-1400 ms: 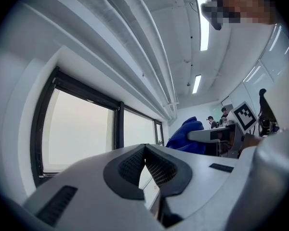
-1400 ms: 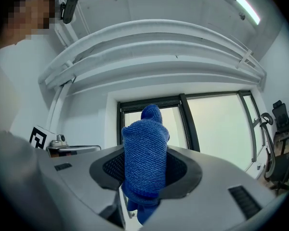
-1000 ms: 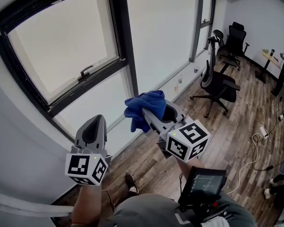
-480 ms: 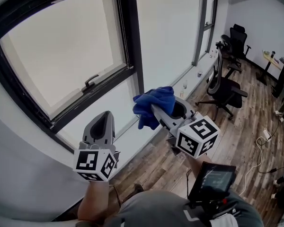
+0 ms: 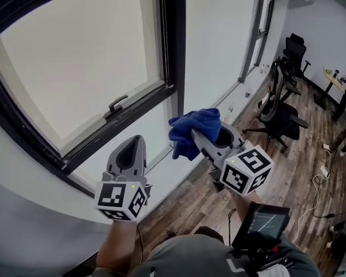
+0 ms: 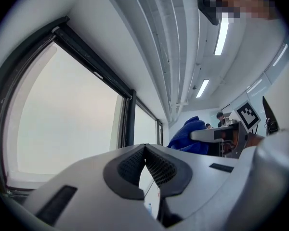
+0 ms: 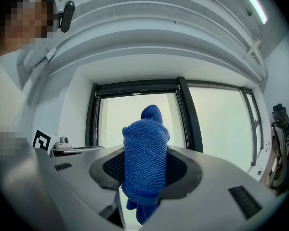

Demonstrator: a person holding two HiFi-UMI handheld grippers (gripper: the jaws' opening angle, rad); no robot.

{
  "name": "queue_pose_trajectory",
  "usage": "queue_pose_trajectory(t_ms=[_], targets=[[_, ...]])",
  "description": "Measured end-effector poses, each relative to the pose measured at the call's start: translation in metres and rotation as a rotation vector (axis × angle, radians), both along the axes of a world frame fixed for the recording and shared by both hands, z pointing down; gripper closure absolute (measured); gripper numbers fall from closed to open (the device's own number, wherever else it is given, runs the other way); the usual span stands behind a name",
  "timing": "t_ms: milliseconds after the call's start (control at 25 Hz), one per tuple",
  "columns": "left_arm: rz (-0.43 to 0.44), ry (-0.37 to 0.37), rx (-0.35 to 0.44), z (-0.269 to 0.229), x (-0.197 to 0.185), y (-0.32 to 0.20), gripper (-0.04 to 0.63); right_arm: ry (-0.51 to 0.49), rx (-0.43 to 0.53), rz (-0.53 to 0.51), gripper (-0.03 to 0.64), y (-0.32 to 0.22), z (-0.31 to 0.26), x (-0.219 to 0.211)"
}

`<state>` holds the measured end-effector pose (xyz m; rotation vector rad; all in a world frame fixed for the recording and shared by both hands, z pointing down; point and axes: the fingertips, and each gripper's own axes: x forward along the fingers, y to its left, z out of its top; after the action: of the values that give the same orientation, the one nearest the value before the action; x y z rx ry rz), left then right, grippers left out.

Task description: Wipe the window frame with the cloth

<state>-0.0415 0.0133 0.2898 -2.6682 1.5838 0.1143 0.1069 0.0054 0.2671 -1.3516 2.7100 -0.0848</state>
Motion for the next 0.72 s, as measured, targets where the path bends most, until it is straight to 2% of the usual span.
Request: queue_pose_trajectory(t_ms=[240,440,720], targets=[[-0.012,-0.007,-0.01,0.004,0.008,-0.042,0.588,-0.008,-0.01,-0.027,0.443,-0.045,0.005,0.003],[-0.056,-0.013,-0.003,0.001,0.023,-0.085,0.588,-0.016,-0.014,-0.074,0.443,-0.095,0.008,0.015],[-0.108,-0.022,0.027,-0.016,0.056,-0.141,0.588,-0.021,0.044,-0.133,0.444,-0.153,-0.015,0.049]])
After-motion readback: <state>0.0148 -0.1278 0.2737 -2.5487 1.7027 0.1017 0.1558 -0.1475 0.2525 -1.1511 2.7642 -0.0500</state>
